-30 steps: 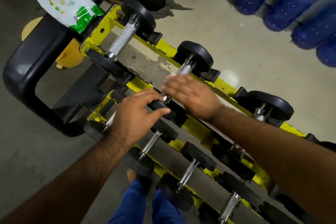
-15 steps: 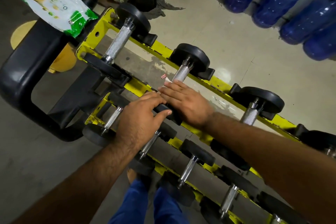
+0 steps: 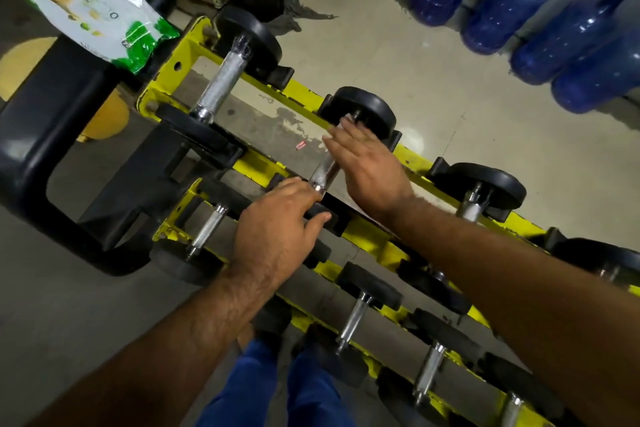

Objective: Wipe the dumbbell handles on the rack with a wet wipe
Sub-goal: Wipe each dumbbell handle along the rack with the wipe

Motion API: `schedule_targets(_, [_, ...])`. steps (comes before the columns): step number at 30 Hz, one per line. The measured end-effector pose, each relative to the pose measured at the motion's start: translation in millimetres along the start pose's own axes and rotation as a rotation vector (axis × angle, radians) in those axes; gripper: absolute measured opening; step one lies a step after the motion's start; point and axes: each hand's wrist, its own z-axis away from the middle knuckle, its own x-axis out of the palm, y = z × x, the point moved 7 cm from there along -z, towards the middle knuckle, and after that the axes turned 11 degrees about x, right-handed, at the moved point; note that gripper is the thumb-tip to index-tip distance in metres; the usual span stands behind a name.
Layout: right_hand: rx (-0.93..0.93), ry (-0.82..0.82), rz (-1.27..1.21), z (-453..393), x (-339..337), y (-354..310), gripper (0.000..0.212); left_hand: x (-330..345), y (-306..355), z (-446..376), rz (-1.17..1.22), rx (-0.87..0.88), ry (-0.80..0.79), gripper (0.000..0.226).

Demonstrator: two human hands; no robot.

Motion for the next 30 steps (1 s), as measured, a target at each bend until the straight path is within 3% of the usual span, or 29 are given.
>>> schedule_targets(4, [-0.176, -0.080, 0.022, 2.8, 2.9, -8.3, 0.051, 1.9, 2.0, 0.2, -0.012, 0.007, -0.020, 0.028])
schedule_targets(12, [-0.061, 0.087, -0.046, -1.9, -14.5, -4.0, 0.036, 1.7, 2.1, -0.5, -0.001, -0.004, -0.027, 0.029])
schedule_targets(18, [-0.129, -0.011, 0.071, 12.2, 2.1, 2.9, 0.054, 3.3, 0.8, -0.1, -0.003, 0.001, -0.027, 0.029])
schedule_targets(23, [-0.044, -0.050, 0.144, -9.8, -1.3, 4.1, 0.048, 2.2, 2.1, 0.5, -0.013, 0.031, -0.037, 0.029])
schedule_targets(27, [-0.173, -0.102, 0.117, -1.3, -2.0, -6.4, 0.040, -2.8, -3.5, -4.4, 0.031, 0.078, -0.119, 0.035])
schedule_targets(30, [-0.046, -0.101, 0.137, -8.6, -9.8, 5.2, 0.044, -4.9, -10.8, -9.2, 0.098, 0.060, -0.163, 0.037])
